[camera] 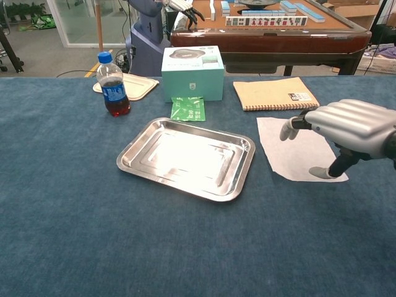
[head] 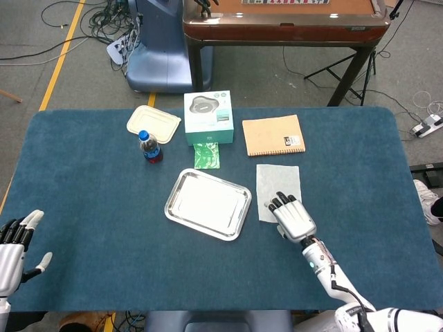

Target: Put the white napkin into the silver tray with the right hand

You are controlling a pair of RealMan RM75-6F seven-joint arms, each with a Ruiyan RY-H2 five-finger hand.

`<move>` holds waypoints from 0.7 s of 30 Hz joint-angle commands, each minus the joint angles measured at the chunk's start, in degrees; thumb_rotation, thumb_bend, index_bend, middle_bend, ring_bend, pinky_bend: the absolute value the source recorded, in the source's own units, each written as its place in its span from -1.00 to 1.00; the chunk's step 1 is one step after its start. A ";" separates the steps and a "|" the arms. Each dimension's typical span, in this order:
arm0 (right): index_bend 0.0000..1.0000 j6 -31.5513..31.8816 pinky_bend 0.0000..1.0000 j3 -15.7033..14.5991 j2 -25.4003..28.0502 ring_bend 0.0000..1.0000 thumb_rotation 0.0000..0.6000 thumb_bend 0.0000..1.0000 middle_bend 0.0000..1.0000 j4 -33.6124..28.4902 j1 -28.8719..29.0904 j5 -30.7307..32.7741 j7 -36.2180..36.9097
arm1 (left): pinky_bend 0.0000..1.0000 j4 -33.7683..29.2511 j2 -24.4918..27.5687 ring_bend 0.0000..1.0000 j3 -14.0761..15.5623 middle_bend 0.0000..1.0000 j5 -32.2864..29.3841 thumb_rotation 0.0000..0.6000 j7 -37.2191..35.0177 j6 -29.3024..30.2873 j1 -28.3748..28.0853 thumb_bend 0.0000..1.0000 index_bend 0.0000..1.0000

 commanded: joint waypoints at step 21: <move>-0.42 1.75 -0.38 0.57 -11.97 -0.75 1.00 -0.50 -0.48 9.89 4.62 4.75 -2.45 | -0.82 -0.40 0.58 -0.76 0.12 -0.75 0.39 1.00 -0.14 0.91 0.77 -0.51 -0.82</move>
